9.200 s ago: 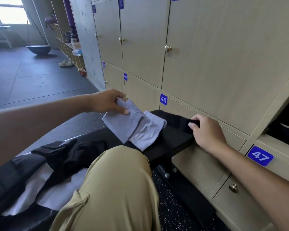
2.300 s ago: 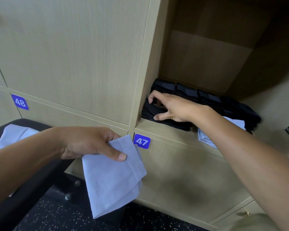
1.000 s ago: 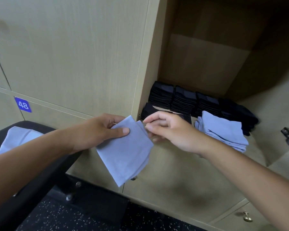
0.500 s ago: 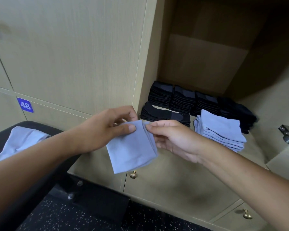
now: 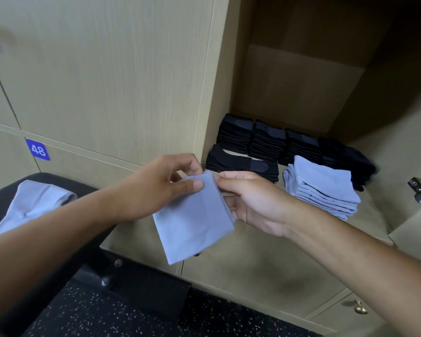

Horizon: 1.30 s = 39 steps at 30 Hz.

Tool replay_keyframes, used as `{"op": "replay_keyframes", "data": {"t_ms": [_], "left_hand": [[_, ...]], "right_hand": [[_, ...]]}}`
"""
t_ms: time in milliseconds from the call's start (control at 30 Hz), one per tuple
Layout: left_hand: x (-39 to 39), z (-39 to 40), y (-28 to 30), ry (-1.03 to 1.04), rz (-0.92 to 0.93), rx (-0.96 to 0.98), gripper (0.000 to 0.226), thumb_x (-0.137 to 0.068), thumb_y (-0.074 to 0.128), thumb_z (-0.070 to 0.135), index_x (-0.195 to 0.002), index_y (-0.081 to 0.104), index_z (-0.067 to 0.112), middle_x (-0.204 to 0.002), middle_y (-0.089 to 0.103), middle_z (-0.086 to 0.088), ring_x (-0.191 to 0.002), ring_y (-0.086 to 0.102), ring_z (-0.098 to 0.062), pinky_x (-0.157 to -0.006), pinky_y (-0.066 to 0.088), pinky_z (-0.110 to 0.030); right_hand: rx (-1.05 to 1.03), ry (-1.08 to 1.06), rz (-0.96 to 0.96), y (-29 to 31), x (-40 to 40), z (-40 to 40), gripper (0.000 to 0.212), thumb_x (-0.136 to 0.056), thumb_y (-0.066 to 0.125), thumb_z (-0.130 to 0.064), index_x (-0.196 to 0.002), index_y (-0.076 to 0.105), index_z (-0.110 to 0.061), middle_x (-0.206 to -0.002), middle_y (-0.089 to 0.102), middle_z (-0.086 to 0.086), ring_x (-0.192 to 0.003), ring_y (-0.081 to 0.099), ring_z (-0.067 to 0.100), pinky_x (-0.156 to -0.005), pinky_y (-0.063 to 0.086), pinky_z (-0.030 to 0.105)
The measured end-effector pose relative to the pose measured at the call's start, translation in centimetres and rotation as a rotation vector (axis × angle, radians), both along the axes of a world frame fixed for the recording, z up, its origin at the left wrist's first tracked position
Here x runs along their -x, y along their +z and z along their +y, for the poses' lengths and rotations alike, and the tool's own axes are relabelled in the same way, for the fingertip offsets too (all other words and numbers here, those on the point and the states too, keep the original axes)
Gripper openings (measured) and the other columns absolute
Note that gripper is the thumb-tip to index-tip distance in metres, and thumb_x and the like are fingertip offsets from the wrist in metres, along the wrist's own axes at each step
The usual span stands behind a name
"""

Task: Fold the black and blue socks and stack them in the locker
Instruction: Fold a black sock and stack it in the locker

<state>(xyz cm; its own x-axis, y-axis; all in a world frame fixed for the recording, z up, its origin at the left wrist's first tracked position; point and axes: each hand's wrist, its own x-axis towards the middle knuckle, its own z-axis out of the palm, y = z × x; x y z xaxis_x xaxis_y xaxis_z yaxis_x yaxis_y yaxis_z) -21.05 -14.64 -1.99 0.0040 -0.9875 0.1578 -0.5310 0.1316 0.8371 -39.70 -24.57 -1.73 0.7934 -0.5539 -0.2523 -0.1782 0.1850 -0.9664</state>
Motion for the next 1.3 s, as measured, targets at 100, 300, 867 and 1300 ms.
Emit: {"op": "replay_keyframes", "data": {"t_ms": [100,300,867,1300], "left_hand": [[0.2,0.2,0.2,0.062,0.033,-0.024,0.011,-0.102,0.060,0.025,-0.093,0.061,0.018,-0.080,0.073,0.009,-0.070,0.066,-0.008,-0.062,0.049,-0.020],[0.5,-0.2,0.0,0.203,0.097,0.000,0.013,-0.102,0.059,0.028,-0.094,0.060,0.018,-0.100,0.074,0.002,-0.094,0.071,-0.023,-0.089,0.053,-0.049],[3.3,-1.0,1.4,-0.016,0.154,-0.047,0.036,-0.081,0.083,0.043,-0.105,0.067,0.020,-0.094,0.076,-0.002,-0.088,0.073,-0.013,-0.077,0.054,-0.029],[8.3,-4.8,2.3,0.220,0.385,0.088,0.025,-0.092,0.075,0.021,-0.104,0.062,0.004,-0.089,0.076,-0.010,-0.070,0.073,-0.013,-0.053,0.055,-0.024]], "right_hand": [[0.006,-0.024,-0.012,-0.2,0.0,-0.2,0.041,-0.104,0.053,-0.031,-0.125,0.064,0.002,-0.103,0.068,0.010,-0.075,0.064,0.015,-0.071,0.052,0.028],[0.095,0.074,0.058,0.6,1.2,-0.9,0.045,-0.089,0.075,-0.026,-0.129,0.063,-0.012,-0.121,0.072,0.006,-0.111,0.068,0.020,-0.101,0.051,0.035],[0.517,-0.153,0.023,2.9,4.7,-1.1,0.051,-0.078,0.087,-0.028,-0.122,0.065,-0.042,-0.123,0.071,-0.008,-0.112,0.070,0.021,-0.106,0.050,0.052],[0.437,-0.282,0.076,4.6,8.6,-3.2,0.046,-0.082,0.082,-0.022,-0.124,0.063,-0.028,-0.110,0.077,0.003,-0.103,0.073,0.025,-0.101,0.054,0.048]]}}
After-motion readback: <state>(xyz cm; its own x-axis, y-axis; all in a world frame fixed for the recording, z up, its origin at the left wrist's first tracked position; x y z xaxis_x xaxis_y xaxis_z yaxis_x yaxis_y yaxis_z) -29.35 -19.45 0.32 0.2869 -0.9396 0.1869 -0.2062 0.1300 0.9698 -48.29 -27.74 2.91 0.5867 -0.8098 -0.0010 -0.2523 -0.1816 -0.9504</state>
